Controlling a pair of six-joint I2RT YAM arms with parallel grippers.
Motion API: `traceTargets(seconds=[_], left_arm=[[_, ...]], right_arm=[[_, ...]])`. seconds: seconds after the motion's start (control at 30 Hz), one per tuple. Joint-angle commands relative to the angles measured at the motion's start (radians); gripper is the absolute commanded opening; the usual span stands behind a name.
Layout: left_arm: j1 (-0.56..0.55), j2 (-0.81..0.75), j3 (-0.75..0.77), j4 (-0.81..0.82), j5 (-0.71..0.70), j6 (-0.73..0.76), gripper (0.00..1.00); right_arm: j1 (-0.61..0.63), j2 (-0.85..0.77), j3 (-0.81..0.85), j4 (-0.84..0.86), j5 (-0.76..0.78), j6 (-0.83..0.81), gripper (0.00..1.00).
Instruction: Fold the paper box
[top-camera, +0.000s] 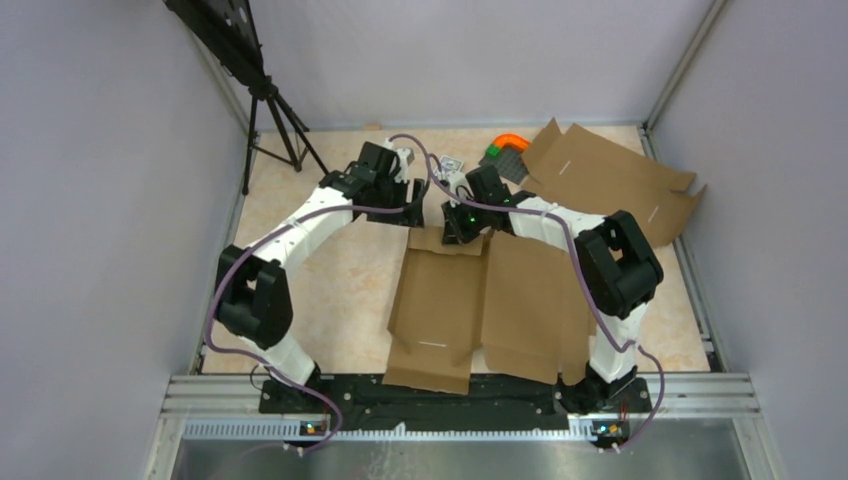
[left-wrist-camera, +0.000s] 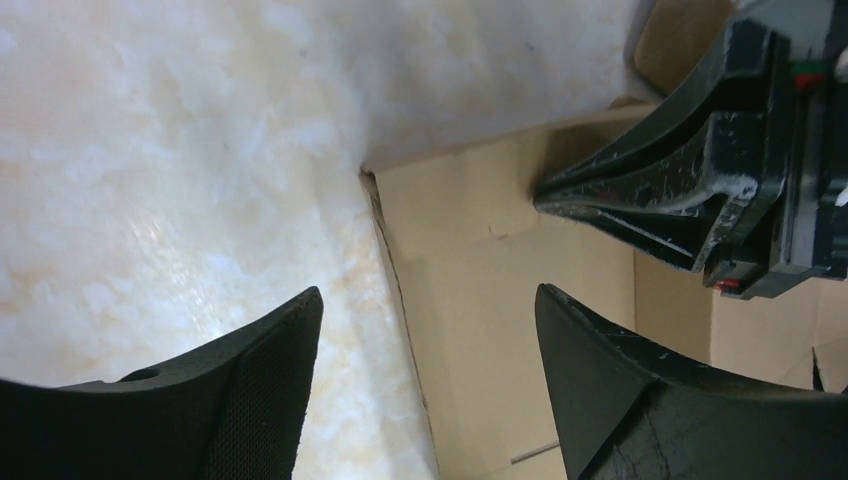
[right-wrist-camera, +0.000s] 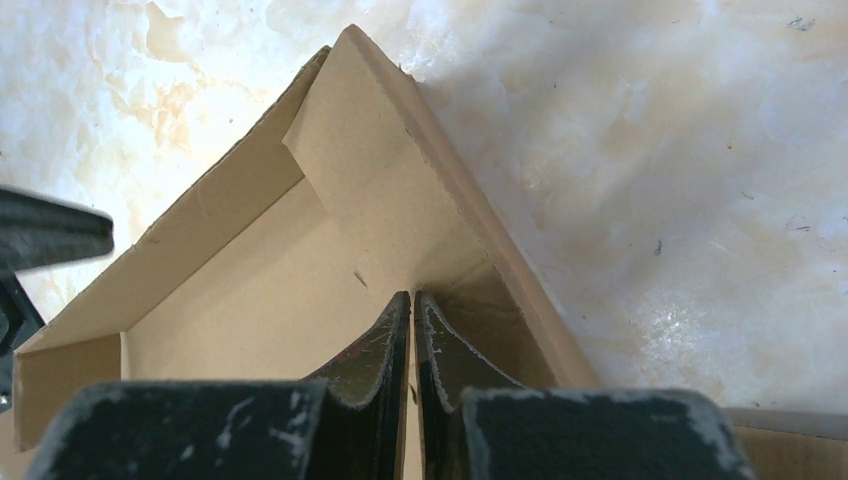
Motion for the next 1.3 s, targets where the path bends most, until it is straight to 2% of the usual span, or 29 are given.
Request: traceTargets(seconds=[0.0, 0.2, 0.4, 0.5, 0.67, 0.77, 0.9, 1.1, 1.27], left_arm=[[0.05, 0.01, 0.004, 0.152, 0.149, 0.178, 0.79], [0.096, 0.008, -0.094, 0.341, 0.308, 0.417, 0.8], [0.206, 0.05, -0.087, 0.333, 0.627, 0.604, 0.78], [0.217, 0.044, -0.122, 0.401, 0.651, 0.63, 0.78], [0.213, 0.108, -0.095, 0.412, 0.732, 0.738, 0.78], [0.206, 0.168, -0.019, 0.342, 0.743, 0.797, 0.75], [0.186, 0.236, 0.067, 0.165, 0.808, 0.971, 0.69], [0.171, 0.297, 0.133, 0.072, 0.751, 1.015, 0.63], [0.156, 0.348, 0.209, -0.078, 0.756, 1.11, 0.6]], right_arm=[[0.006, -0.006, 0.002, -0.005, -0.002, -0.006, 0.05], [0.006, -0.004, 0.003, -0.002, -0.014, 0.0, 0.04], [0.006, -0.004, 0.003, -0.009, -0.017, -0.001, 0.04], [0.006, -0.005, 0.003, -0.009, -0.018, -0.003, 0.04], [0.006, -0.004, 0.006, -0.012, -0.02, -0.004, 0.04], [0.006, -0.004, 0.006, -0.014, -0.021, -0.005, 0.04], [0.006, -0.004, 0.008, -0.013, -0.023, -0.003, 0.04], [0.006, -0.009, 0.009, -0.016, -0.026, -0.002, 0.04], [0.006, -0.009, 0.016, -0.026, -0.025, -0.003, 0.04]])
